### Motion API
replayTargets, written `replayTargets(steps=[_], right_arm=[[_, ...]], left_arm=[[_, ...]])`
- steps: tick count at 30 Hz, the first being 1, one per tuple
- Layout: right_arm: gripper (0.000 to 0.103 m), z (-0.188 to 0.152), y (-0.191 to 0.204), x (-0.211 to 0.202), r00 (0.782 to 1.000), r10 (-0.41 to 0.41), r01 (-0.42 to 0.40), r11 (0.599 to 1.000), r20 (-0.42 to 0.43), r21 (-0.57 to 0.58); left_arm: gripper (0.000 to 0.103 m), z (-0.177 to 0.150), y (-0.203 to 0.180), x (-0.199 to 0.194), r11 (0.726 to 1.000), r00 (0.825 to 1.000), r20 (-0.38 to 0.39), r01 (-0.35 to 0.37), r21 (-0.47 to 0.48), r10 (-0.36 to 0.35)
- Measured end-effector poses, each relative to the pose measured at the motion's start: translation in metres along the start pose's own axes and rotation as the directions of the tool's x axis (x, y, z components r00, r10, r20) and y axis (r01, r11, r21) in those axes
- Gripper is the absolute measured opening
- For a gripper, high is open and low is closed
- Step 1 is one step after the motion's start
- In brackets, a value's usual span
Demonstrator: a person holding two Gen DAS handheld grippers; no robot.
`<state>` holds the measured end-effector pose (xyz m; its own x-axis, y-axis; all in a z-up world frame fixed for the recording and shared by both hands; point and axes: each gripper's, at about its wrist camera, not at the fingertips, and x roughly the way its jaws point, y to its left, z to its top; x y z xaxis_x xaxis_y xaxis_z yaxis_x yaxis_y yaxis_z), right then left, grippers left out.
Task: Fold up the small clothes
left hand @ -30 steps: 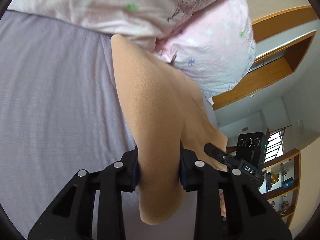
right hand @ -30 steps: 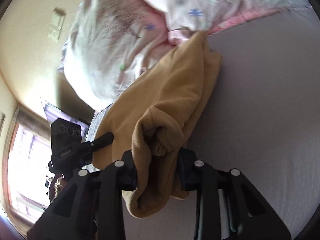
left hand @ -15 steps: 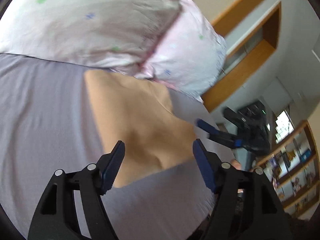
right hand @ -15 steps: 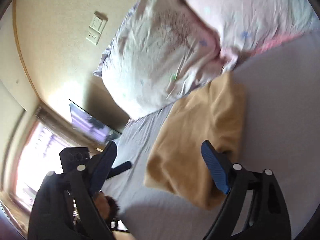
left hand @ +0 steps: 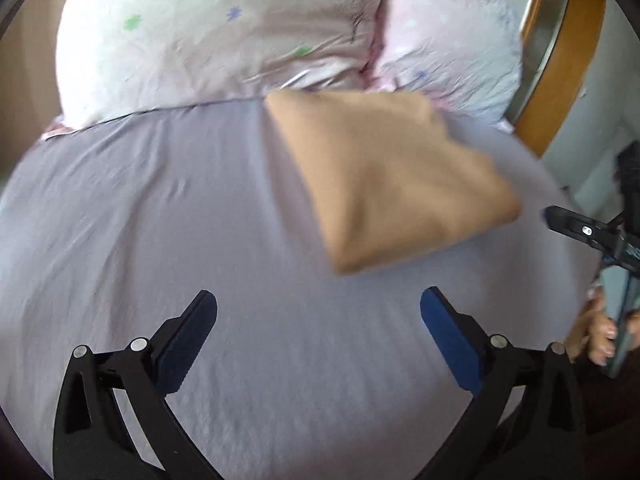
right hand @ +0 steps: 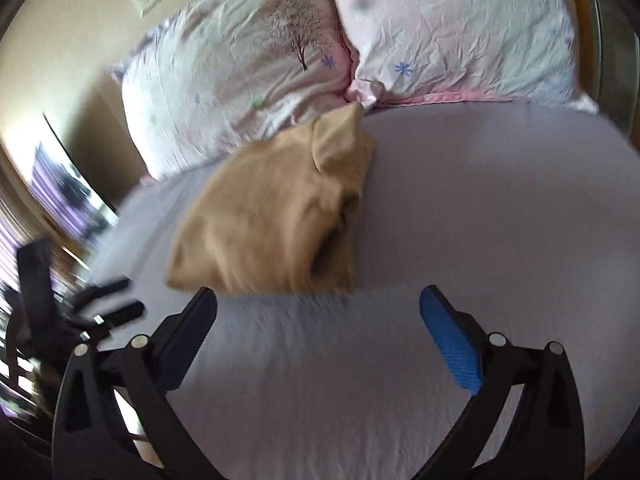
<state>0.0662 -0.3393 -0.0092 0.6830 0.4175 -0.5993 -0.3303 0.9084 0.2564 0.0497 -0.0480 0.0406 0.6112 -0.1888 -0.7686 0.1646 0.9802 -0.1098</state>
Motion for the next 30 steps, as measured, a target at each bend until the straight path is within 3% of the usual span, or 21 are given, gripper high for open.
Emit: replayTargets(steps=[5,12,15,30], right_arm=[[0.101,-0.032,0.030,0.021,0.992,-0.119,0.114,0.987,-0.037,-0.111],[0.101,-0.052,0.044,0.035,0.981,-0.181,0.169,0.973,-0.068,-0.155],[0.101,-0.056,0.050,0.040,0.972,-0.224,0.209,0.960,-0.067,-0.184],[0.101,-0.058,0.048,0.040,0.971,-0.230,0.216,0.959,-0.059,-0.184]], left_arm=[[0.102,-0.013,0.003,0.017,0.999,0.997,-0.052,-0.052,-0.001,0.052],[0.102,-0.020,-0.010,0.026,0.989,0.991,-0.042,-0.123,0.078,0.127],[0.102,-0.024,-0.010,0.025,0.988,0.992,-0.024,-0.124,0.086,0.127],[0.102,-0.027,-0.010,0.023,0.988,0.993,-0.005,-0.116,0.098,0.117]])
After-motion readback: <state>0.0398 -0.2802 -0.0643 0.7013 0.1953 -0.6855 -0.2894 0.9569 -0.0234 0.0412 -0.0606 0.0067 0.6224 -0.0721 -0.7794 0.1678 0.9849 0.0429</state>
